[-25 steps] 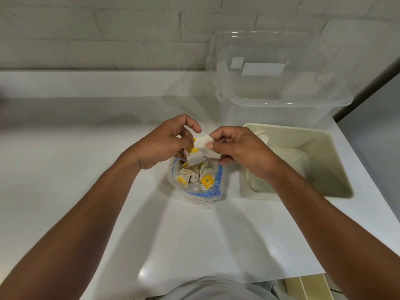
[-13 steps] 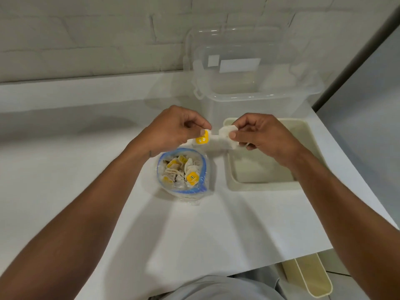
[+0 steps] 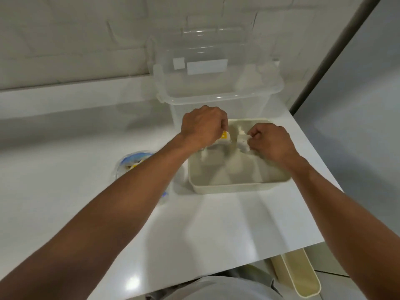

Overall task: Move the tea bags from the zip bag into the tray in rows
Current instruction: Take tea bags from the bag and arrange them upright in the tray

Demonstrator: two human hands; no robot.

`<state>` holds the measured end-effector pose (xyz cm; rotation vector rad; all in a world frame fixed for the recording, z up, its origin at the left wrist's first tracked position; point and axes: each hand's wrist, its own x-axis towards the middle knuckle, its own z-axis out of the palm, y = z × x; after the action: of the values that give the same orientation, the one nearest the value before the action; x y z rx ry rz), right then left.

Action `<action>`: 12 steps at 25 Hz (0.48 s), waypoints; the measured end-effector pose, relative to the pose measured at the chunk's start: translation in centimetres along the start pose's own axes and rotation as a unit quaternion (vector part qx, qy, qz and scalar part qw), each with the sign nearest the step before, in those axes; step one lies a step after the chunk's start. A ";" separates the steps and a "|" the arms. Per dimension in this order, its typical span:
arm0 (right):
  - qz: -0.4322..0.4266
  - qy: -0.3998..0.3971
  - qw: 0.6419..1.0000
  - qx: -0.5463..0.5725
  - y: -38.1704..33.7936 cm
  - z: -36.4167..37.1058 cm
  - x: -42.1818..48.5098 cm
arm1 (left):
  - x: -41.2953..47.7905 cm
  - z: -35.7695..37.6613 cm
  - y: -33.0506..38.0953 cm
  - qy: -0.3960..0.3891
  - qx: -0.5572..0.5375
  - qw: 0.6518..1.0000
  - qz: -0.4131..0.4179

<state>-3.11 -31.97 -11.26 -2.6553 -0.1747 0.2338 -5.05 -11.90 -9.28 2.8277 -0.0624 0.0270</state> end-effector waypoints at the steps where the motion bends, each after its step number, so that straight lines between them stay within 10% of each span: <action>1: -0.006 0.005 1.000 -0.005 0.1 0.4 0.6 | 0.6 1.0 0.2 0.004 0.011 1.000 -0.010; 12: -0.051 -0.036 0.997 -0.035 1.5 3.7 4.3 | 2.9 5.5 -0.6 -0.051 0.037 0.998 -0.029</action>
<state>0.47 -30.95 -15.75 -2.7002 -0.3461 0.2966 -2.03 -13.18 -14.60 2.9020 -0.0019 -0.1292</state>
